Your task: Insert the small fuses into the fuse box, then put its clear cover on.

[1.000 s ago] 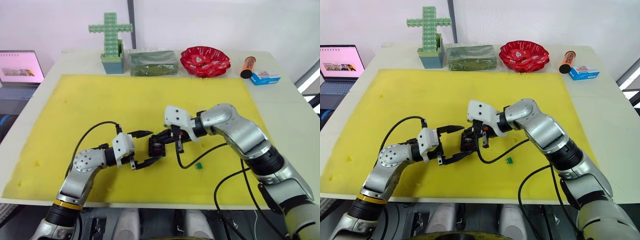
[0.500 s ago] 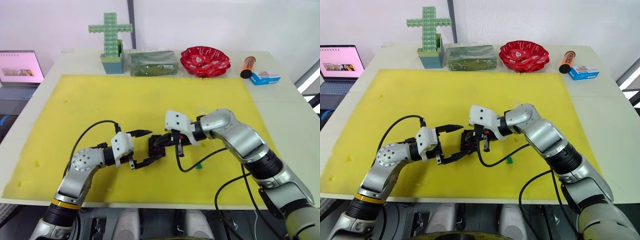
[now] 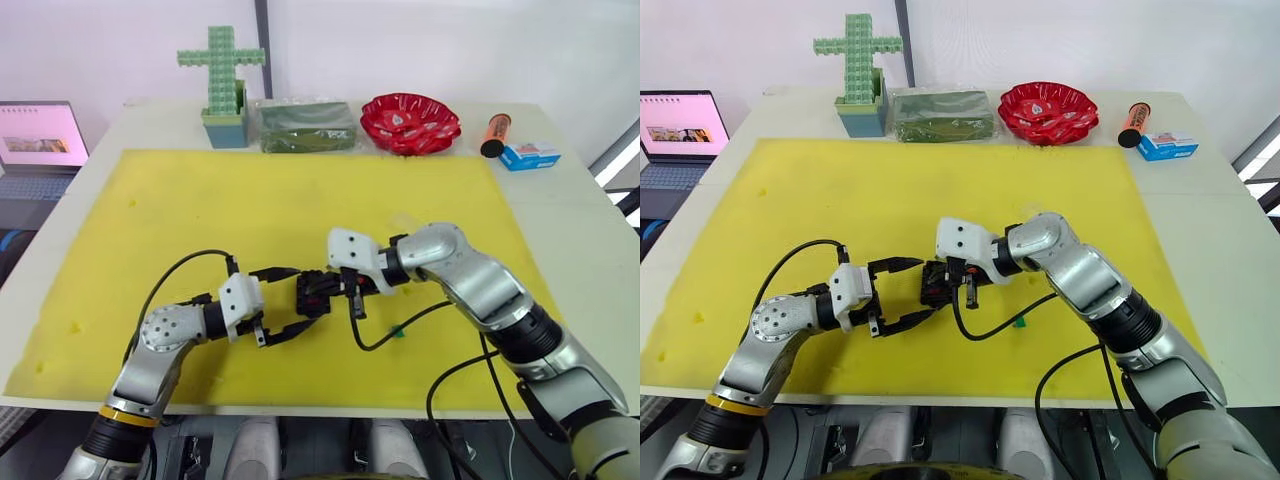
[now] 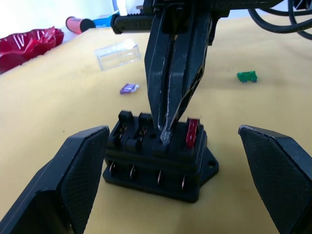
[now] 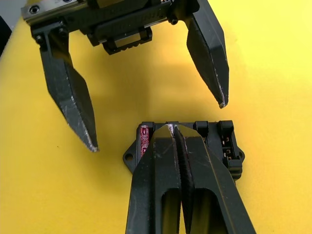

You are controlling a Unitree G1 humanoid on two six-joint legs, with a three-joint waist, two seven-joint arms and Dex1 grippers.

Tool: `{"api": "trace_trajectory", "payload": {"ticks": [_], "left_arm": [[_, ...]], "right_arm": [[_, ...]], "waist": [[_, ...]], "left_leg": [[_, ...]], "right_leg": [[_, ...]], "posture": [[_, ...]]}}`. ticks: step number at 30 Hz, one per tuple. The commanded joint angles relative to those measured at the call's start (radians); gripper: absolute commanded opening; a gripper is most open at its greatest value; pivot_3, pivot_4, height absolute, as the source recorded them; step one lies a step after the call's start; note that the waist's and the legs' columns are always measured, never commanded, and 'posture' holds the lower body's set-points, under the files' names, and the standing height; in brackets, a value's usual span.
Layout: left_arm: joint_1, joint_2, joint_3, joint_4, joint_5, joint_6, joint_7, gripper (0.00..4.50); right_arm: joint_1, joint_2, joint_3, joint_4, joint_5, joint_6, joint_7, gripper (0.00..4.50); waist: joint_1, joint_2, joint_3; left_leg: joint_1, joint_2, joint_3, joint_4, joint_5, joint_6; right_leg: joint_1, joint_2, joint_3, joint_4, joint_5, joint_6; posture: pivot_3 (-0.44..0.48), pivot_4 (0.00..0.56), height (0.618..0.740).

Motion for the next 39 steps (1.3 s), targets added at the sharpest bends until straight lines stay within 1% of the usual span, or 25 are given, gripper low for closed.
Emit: {"api": "trace_trajectory", "payload": {"ticks": [1, 7, 10, 15, 18, 22, 25, 29, 32, 33, 35, 37, 38, 39], "left_arm": [[0.0, 0.007, 0.02, -0.009, -0.006, -0.028, 0.002, 4.5], [-0.004, 0.014, 0.026, -0.003, -0.01, -0.026, 0.006, 4.5], [-0.007, 0.015, 0.026, -0.009, -0.013, -0.019, 0.007, 4.5], [-0.007, 0.012, 0.025, -0.007, -0.012, -0.022, 0.01, 4.5], [0.007, 0.016, 0.033, -0.017, -0.028, -0.025, 0.003, 4.5], [0.028, 0.045, 0.061, -0.037, -0.063, -0.013, -0.023, 4.5], [0.034, 0.088, 0.104, -0.058, -0.107, 0.024, -0.041, 4.5], [0.031, 0.165, 0.18, -0.115, -0.184, 0.127, -0.051, 4.5], [0.019, 0.237, 0.254, -0.114, -0.225, 0.205, -0.053, 4.5], [0.011, 0.261, 0.284, -0.101, -0.228, 0.222, -0.049, 4.5], [0.003, 0.294, 0.329, -0.076, -0.234, 0.248, -0.042, 4.5], [0.001, 0.317, 0.361, -0.052, -0.228, 0.258, -0.04, 4.5], [0.004, 0.338, 0.385, -0.013, -0.197, 0.234, -0.039, 4.5], [0.008, 0.358, 0.407, 0.031, -0.163, 0.206, -0.035, 4.5]], "right_arm": [[0.037, -0.035, 0.062, 0.046, -0.062, -0.004, 0.01, 0.08], [0.046, -0.019, 0.054, 0.097, -0.075, -0.025, -0.006, 0.08], [0.052, -0.029, 0.055, 0.116, -0.084, -0.043, -0.001, 0.08], [0.06, -0.023, 0.035, 0.124, -0.073, -0.077, -0.001, 0.08], [0.066, -0.002, -0.012, 0.092, -0.032, -0.088, -0.004, 0.08], [0.063, 0.026, -0.091, 0.044, 0.029, -0.083, -0.012, 0.08], [0.057, 0.06, -0.192, -0.027, 0.124, -0.048, -0.031, 0.08], [0.06, 0.04, -0.286, -0.084, 0.173, -0.022, -0.054, 0.08], [0.088, 0.014, -0.367, -0.108, 0.222, -0.013, -0.06, 0.62], [0.113, -0.016, -0.388, -0.108, 0.22, -0.037, -0.046, 0.91], [0.161, -0.077, -0.419, -0.096, 0.204, -0.087, -0.02, 1.69], [0.203, -0.131, -0.445, -0.076, 0.187, -0.132, -0.005, 2.35], [0.245, -0.176, -0.474, -0.055, 0.17, -0.171, 0.008, 2.77], [0.29, -0.218, -0.505, -0.035, 0.159, -0.201, 0.017, 3.07]], "waist": [[0.0, 0.0, -0.001], [0.001, 0.001, -0.005], [0.001, 0.001, -0.005], [0.002, 0.001, -0.006], [0.002, 0.001, -0.006], [0.0, 0.001, -0.005], [0.0, 0.002, -0.005], [0.0, 0.002, -0.005], [0.001, 0.002, -0.004], [0.001, 0.002, -0.004], [0.003, 0.002, -0.004], [0.001, 0.002, -0.004], [0.0, 0.003, -0.004], [0.001, 0.002, -0.004]], "left_leg": [[0.0, 0.0, 0.0, 0.0, 0.0, 0.0], [0.003, 0.0, 0.0, 0.0, 0.0, 0.0], [0.006, 0.0, 0.0, 0.0, 0.0, 0.0], [0.007, 0.0, 0.0, 0.0, -0.001, 0.0], [0.007, 0.0, 0.0, 0.0, -0.001, 0.0], [0.007, 0.0, 0.0, -0.001, -0.001, 0.0], [0.005, 0.0, 0.0, -0.001, -0.001, 0.0], [0.0, 0.0, 0.0, -0.001, -0.001, 0.0], [0.0, 0.0, 0.0, -0.001, -0.001, 0.0], [0.0, 0.0, 0.0, -0.001, -0.001, 0.0], [0.0, 0.0, 0.0, -0.001, -0.001, 0.0], [-0.001, 0.0, 0.0, -0.002, -0.001, 0.0], [-0.001, 0.0, 0.001, -0.002, -0.001, 0.0], [-0.001, 0.0, 0.001, -0.002, -0.001, 0.0]], "right_leg": [[0.0, 0.0, 0.0, 0.0, 0.0, 0.0], [0.002, 0.0, 0.0, 0.0, 0.0, 0.0], [0.002, -0.001, 0.0, -0.001, -0.001, 0.0], [0.002, -0.001, 0.0, -0.001, -0.002, -0.002], [0.003, -0.001, 0.0, -0.001, -0.001, -0.001], [0.003, -0.001, 0.0, -0.001, -0.001, 0.0], [0.003, -0.001, 0.0, 0.0, -0.001, 0.0], [-0.001, -0.001, 0.0, 0.0, -0.001, 0.0], [-0.001, -0.001, 0.0, -0.001, -0.001, 0.0], [-0.001, -0.001, 0.0, -0.001, -0.001, 0.0], [-0.001, -0.001, 0.0, -0.001, -0.001, 0.0], [-0.001, -0.001, 0.0, -0.003, -0.002, 0.0], [0.0, -0.001, 0.0, -0.004, -0.001, 0.0], [-0.001, -0.001, 0.0, -0.004, -0.001, 0.0]], "posture": [[0.0, 0.15, 0.74], [0.0, 0.15, 0.74], [0.0, 0.15, 0.74], [0.0, 0.15, 0.74], [0.0, 0.15, 0.74], [0.0, 0.15, 0.74], [0.0, 0.15, 0.74], [0.0, 0.15, 0.74], [0.0, 0.15, 0.74], [0.0, 0.15, 0.74], [0.0, 0.15, 0.74], [0.0, 0.15, 0.74], [0.0, 0.15, 0.74], [0.0, 0.15, 0.74]]}}
